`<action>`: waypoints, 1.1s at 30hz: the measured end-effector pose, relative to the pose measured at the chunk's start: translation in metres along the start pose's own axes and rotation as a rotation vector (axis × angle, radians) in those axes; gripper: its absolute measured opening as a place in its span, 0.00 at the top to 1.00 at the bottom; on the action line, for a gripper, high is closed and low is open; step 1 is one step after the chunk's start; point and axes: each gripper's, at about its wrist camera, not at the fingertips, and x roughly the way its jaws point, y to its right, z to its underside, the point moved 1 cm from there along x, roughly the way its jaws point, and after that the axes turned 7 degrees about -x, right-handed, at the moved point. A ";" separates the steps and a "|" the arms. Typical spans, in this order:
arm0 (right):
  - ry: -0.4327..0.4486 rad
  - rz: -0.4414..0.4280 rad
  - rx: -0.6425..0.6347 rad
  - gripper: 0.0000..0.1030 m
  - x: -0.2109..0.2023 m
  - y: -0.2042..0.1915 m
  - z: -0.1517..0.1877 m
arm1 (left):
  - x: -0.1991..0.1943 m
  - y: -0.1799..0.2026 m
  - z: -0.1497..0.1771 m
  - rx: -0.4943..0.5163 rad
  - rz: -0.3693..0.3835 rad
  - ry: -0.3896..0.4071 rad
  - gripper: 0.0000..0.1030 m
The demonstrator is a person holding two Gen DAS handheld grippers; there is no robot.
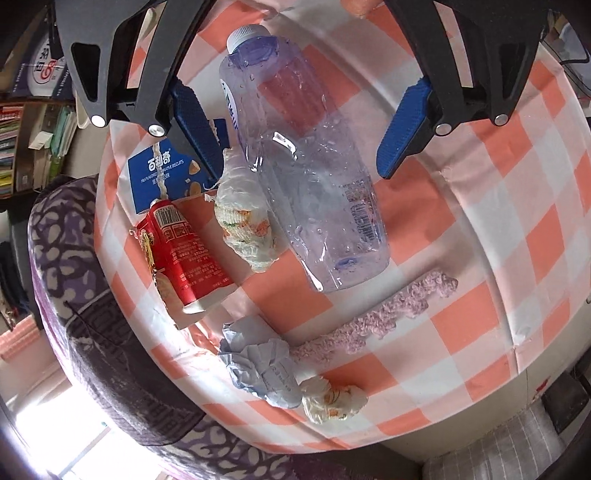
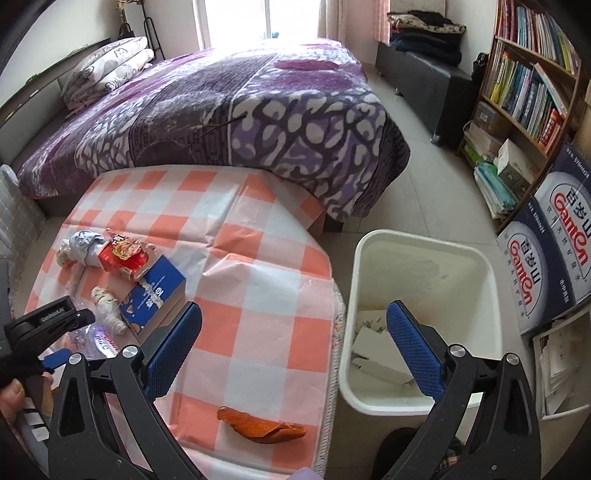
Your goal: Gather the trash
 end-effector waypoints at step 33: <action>-0.353 -0.116 -0.625 0.32 0.046 -0.075 0.075 | -0.125 -0.062 -0.017 0.231 0.079 0.296 0.38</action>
